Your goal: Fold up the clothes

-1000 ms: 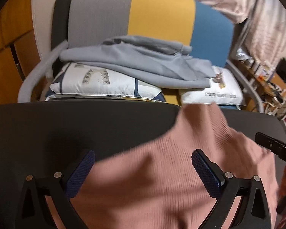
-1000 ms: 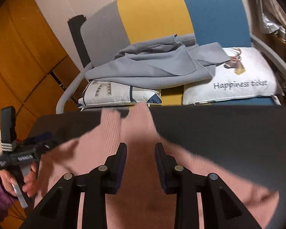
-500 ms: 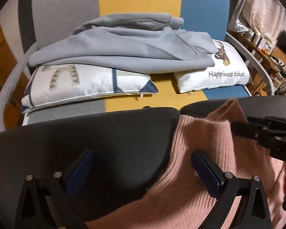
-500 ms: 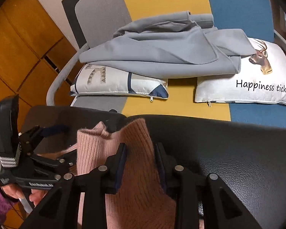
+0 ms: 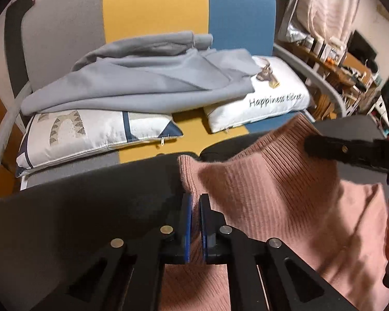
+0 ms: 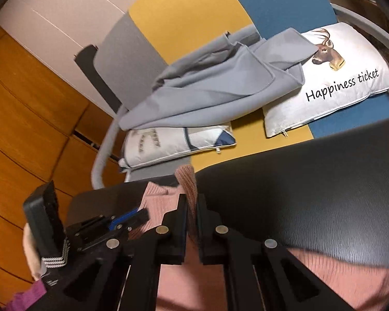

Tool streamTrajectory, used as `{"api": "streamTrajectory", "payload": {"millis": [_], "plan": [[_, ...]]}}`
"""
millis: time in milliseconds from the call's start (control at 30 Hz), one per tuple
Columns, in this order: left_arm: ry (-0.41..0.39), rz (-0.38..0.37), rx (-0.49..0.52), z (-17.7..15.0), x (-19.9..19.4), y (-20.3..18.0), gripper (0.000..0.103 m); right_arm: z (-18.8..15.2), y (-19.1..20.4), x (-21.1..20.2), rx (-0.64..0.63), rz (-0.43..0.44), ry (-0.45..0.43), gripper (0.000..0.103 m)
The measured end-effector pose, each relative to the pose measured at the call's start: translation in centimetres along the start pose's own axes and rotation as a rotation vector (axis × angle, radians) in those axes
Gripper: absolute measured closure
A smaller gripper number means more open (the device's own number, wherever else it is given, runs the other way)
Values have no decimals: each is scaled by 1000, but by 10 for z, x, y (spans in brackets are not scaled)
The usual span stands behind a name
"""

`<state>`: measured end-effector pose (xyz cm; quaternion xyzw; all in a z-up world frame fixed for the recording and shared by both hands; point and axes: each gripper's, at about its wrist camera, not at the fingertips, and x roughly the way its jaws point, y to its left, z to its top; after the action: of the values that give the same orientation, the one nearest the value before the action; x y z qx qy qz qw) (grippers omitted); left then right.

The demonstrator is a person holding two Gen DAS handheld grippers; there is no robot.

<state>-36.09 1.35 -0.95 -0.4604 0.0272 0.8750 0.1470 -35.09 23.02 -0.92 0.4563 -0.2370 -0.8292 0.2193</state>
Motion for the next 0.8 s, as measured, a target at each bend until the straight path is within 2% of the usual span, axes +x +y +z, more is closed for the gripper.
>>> {"api": "streamTrajectory", "payload": {"millis": [167,233,300,400,500,567,633,667,800], "plan": [[-117,-43,6,-5,-52,3,97,-23,14,-45,5,85,-40,98],[-173,-78,4,-16,-81,5,97,-43,20,-66,0,115,-60,98],[-241,-97,17,-34,-110,2,97,-66,25,-84,-9,131,-80,98],[-285,-112,25,-70,-138,-5,97,-107,21,-103,-12,104,-104,98],[-289,-117,5,-113,-149,-13,97,-147,10,-106,7,60,-110,97],[-263,-118,-14,-138,-147,-18,97,-170,3,-101,-4,-36,-91,94],[-222,-105,-42,-164,-142,-20,97,-191,-6,-98,14,-118,-75,80],[-200,-96,-55,-177,-140,-21,97,-200,-11,-98,37,-153,-68,83],[-158,-105,-179,-214,-147,-5,97,-221,-38,-129,282,-12,-169,79]]}}
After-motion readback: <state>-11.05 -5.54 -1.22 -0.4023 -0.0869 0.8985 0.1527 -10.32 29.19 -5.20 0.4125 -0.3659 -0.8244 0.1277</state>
